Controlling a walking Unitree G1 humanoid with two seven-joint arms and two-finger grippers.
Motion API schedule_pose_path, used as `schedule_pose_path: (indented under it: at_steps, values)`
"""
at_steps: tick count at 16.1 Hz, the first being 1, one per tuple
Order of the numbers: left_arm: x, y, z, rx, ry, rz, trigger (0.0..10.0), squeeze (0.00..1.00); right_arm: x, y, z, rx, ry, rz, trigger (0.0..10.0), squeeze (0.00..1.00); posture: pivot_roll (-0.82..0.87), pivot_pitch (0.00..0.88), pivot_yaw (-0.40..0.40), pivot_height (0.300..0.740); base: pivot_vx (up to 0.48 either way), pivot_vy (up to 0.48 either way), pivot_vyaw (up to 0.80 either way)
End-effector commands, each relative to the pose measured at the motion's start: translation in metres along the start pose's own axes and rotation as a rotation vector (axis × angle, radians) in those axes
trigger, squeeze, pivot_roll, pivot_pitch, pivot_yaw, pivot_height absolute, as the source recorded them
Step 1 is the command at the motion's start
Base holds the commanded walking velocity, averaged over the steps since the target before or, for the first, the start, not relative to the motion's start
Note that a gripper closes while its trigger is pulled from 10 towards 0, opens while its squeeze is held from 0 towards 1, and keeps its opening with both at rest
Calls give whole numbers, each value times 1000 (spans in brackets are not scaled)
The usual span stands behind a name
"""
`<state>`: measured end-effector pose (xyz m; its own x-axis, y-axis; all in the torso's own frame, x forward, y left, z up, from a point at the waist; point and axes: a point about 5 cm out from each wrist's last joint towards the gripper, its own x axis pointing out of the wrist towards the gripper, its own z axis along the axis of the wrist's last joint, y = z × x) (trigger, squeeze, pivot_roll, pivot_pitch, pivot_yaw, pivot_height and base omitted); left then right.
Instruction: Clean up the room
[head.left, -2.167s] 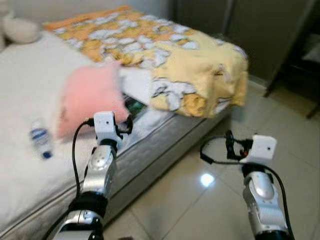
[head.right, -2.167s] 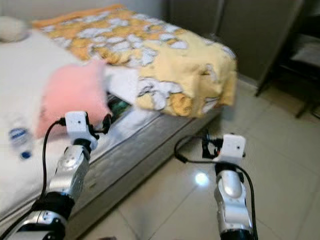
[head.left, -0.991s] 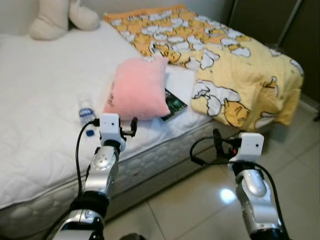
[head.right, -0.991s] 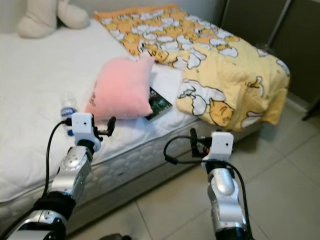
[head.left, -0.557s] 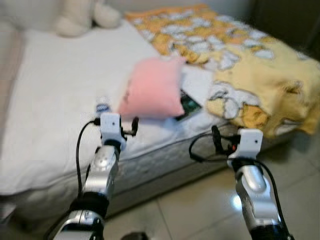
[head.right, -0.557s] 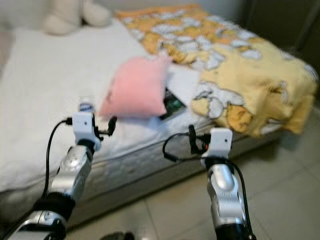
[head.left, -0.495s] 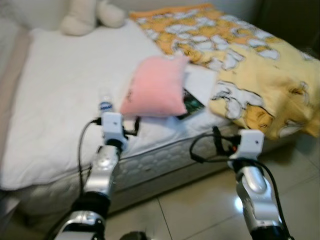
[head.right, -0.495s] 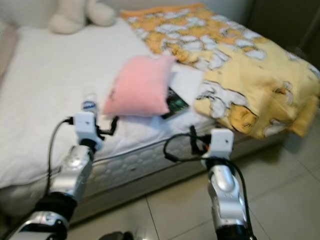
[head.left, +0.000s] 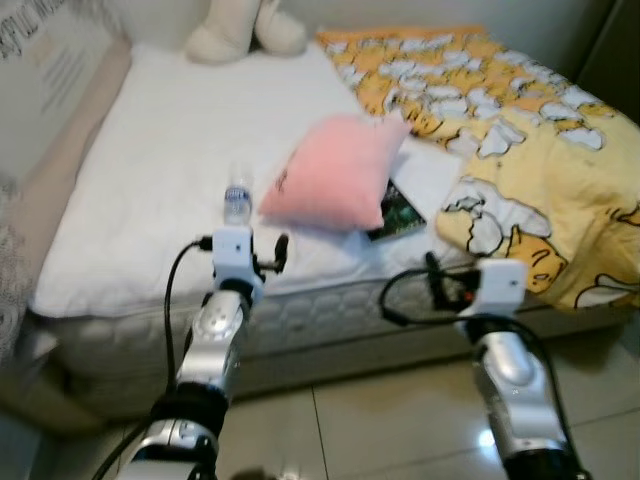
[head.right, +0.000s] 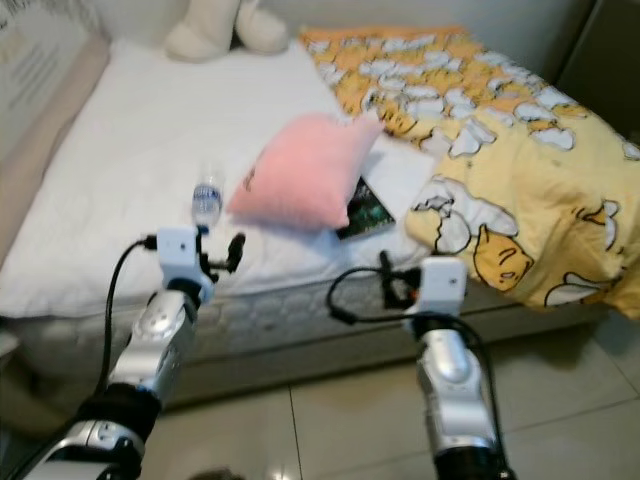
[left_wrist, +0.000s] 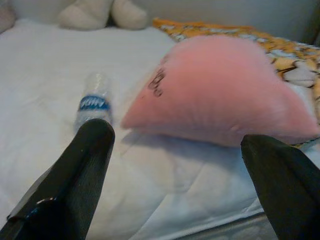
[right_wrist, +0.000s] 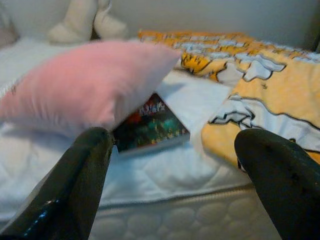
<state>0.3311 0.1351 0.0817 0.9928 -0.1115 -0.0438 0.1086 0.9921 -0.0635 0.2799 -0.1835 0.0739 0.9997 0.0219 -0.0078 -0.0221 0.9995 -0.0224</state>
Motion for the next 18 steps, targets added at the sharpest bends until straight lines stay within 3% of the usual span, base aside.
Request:
schedule_pose_path:
  at_steps: [1,6,7,8,12,13,14,15,18]
  values:
    - [-1,8,-3,-7,23,36,10000,0,2,5,2,15,-8,14,10000,282,-121,0,12,740,0,0,513]
    - [0,9,-1,18,18,50,10000,0,4,6,3,12,-10,27,10000,290,-122,0,13,740,0,0,510]
    - [0,9,-2,27,23,51,10000,0,4,7,3,8,-11,38,10000,286,-123,0,12,740,0,-461,506]
    - [0,10,-2,28,26,55,10000,0,4,9,3,-5,-12,46,10000,361,-126,0,9,740,0,-458,506]
    - [0,9,-3,24,26,55,10000,0,2,5,2,-11,-6,39,10000,388,-128,0,11,740,0,-444,492]
    - [1,8,-3,16,26,49,10000,0,3,5,1,-9,1,21,10000,322,-129,0,12,740,0,0,481]
    - [2,8,-2,5,24,46,10000,0,4,6,-5,-3,47,1,10000,0,-131,0,14,740,0,0,0]
    - [3,8,-1,3,20,45,10000,0,5,6,-10,-1,94,-27,10000,0,-130,0,15,740,0,0,0]
    - [6,7,5,19,0,16,10000,0,4,-3,-8,35,64,-143,10000,0,-135,0,21,740,0,0,0]
